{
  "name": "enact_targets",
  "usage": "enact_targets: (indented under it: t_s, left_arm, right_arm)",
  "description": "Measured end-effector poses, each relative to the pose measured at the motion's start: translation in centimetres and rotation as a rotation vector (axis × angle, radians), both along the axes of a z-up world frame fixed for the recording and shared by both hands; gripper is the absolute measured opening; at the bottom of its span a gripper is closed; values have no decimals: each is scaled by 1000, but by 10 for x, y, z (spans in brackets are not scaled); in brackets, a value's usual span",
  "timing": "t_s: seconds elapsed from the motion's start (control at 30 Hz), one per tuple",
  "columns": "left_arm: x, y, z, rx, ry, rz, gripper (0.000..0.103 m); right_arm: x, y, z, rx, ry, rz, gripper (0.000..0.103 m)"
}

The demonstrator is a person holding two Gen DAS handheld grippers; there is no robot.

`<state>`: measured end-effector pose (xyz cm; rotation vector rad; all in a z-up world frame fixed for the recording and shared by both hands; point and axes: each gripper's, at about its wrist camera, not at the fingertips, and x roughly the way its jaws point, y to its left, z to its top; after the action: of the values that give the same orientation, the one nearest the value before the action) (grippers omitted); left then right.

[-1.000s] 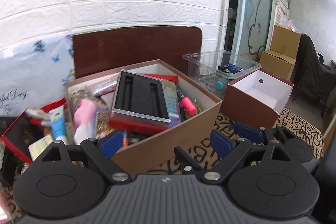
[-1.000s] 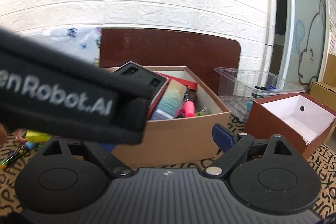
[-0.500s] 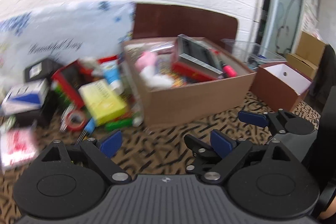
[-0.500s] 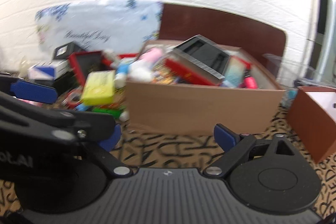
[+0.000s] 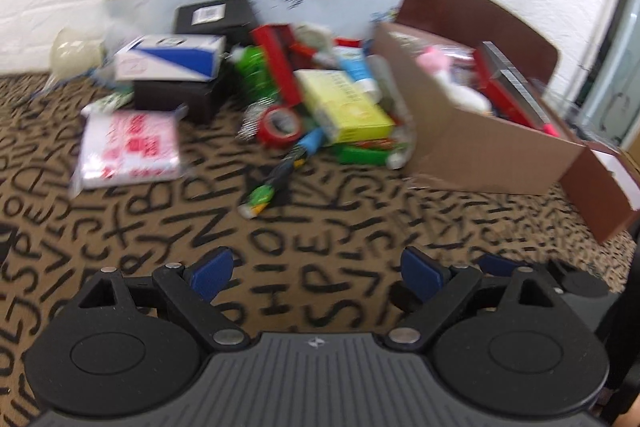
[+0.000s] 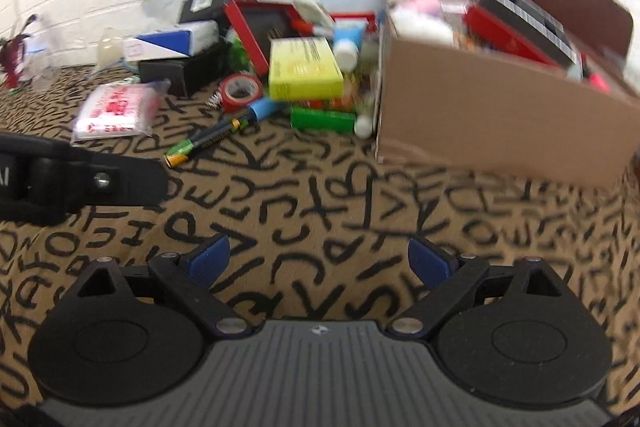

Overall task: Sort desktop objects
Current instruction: 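Move the left gripper back to the blue-capped marker on the table, then grasp the blue-capped black marker with the left gripper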

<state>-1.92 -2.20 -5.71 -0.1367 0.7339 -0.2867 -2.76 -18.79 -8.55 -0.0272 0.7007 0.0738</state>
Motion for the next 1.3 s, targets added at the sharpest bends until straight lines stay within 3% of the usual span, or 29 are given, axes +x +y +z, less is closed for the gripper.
enact_targets:
  t_s: [0.2,0.53,0.6,0.67,0.8,0.83,0.87,0.93,1.03,1.17,1.3]
  left_arm:
    - [19,21,-9,-22,36,66,94]
    - [64,24,-22,-54,43,62,89]
    - [75,23,-27,-69,55,49,83]
    - [86,20,-33,-71,78,40,67]
    - [96,13,-36,-40,63,42,57]
    - [97,11,-36,-32,66,37,49]
    - [98,10,-37,-30,70,29,34]
    - [97,8,-38,-37,90,2,22]
    - [85,0,-36,-57,113,-61,15]
    - [64,-13,-35,-104,145,-165,15]
    - [56,-8,-26,-138,133,-134,19]
  right_arm:
    - [11,2,-10,101,66,-2,94]
    - [20,16,-12,72,55,32,94]
    - [20,16,-13,65,54,33,94]
    - [20,16,-13,64,56,35,94]
    - [20,15,-13,65,56,35,94]
    - [20,15,-14,64,55,36,94]
    - [20,15,-13,64,56,34,94]
    - [20,15,-13,59,56,34,94]
    - [19,14,-14,43,58,31,94]
    - [18,12,-15,23,60,34,94]
    - [16,11,-14,34,47,52,93]
